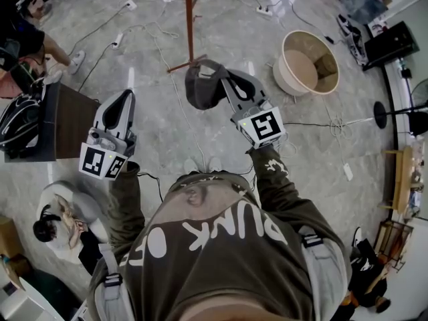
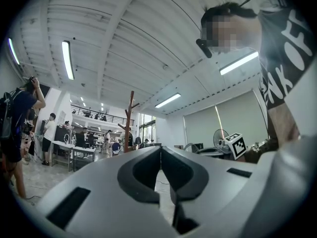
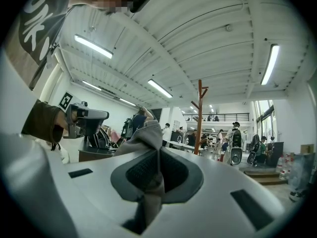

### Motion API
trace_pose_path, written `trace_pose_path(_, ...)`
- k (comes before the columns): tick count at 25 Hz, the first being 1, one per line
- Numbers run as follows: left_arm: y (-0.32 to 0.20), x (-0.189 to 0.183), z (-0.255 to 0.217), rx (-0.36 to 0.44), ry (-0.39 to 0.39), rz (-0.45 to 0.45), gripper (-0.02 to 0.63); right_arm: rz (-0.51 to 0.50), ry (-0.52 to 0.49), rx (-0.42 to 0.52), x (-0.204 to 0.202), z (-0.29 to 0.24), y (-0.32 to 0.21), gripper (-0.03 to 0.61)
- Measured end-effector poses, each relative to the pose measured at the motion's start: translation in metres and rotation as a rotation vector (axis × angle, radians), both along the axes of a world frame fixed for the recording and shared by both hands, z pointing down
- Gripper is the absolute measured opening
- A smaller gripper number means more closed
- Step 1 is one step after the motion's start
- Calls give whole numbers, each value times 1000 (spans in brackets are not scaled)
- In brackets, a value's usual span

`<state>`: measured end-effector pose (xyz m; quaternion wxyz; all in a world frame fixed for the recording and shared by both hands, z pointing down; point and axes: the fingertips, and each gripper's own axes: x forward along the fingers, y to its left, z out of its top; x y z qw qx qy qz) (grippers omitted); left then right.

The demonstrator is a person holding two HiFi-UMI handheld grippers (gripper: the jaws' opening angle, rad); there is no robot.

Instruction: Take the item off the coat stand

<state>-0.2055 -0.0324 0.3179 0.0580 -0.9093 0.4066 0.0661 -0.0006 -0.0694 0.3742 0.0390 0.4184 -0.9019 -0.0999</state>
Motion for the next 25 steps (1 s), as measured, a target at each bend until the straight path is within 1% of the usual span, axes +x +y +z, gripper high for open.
trace_pose_path(10,1,16,-4,3,-7,7,6,13,-10,12,16,-5,2,21)
trace_pose_path(25,6,27,-2,4,-12,9,6,6,-6,23,26,-5,7,20)
